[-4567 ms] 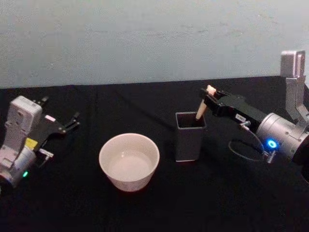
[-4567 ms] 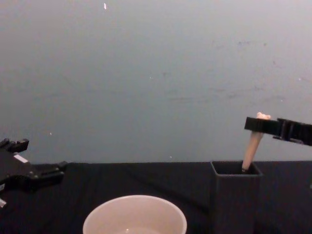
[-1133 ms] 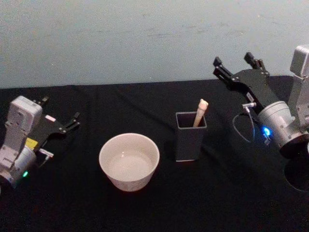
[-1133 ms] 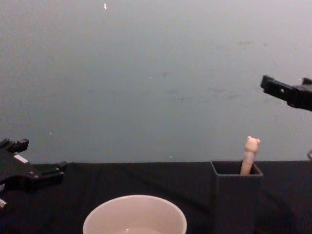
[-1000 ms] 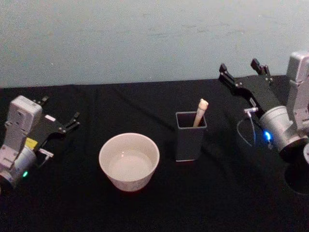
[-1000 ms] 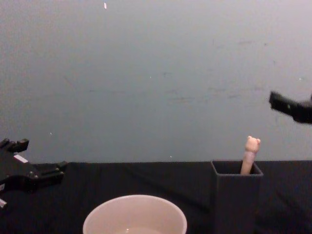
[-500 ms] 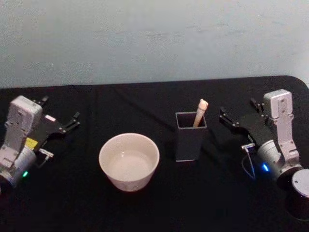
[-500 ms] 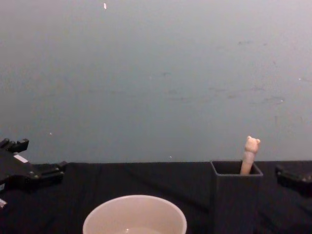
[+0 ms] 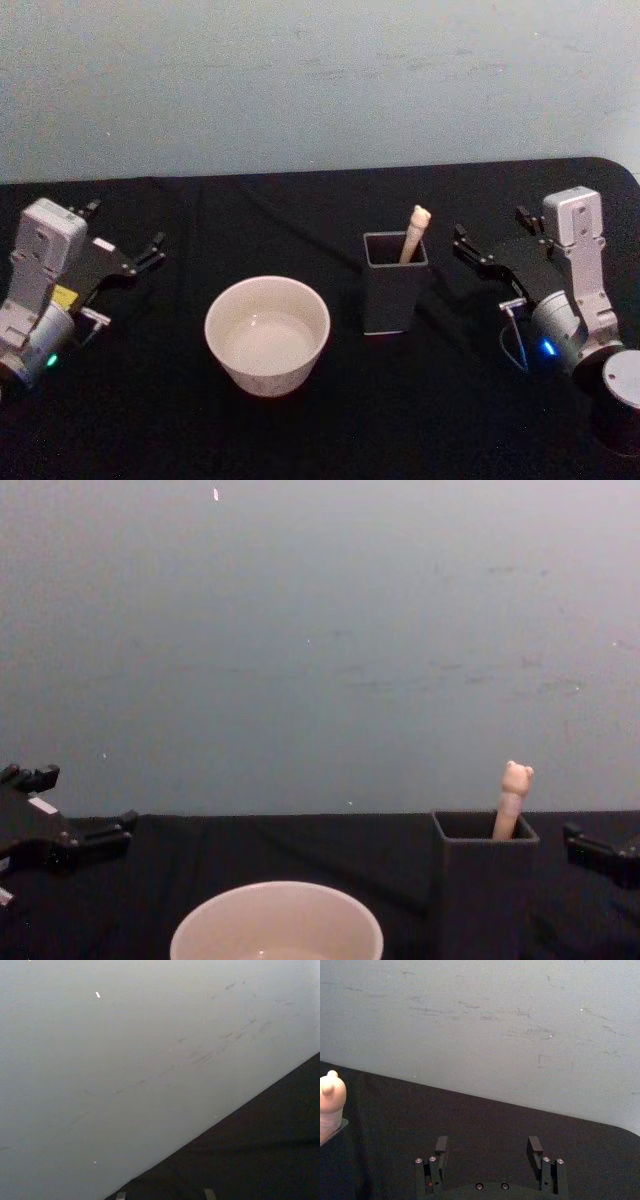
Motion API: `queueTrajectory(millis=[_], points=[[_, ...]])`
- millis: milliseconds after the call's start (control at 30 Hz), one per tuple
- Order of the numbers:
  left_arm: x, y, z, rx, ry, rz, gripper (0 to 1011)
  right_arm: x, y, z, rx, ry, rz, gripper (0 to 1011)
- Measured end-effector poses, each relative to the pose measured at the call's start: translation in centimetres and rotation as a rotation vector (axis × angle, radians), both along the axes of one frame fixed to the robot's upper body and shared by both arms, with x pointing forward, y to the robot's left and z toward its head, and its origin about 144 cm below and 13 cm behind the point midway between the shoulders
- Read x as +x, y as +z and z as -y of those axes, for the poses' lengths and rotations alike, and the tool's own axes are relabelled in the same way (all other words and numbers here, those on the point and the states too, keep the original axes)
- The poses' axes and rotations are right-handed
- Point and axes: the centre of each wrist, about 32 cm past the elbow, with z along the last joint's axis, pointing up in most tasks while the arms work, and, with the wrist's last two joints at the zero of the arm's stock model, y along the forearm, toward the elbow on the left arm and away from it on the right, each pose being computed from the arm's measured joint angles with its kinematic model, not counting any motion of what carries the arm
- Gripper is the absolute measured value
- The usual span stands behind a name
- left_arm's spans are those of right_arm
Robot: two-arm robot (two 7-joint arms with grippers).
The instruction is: Pick up the stirring spoon with one hand, stir inside the cup, then place it back in its original position.
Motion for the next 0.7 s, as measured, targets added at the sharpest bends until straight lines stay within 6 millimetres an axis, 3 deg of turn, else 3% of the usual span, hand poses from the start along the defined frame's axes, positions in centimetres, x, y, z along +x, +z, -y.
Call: queueTrajectory(millis=[700], points=[[0.0, 0.0, 0.0, 0.0, 0.0, 0.0, 1001, -0.03, 0.08, -0.01, 0.001, -0.001, 0.006, 1003]])
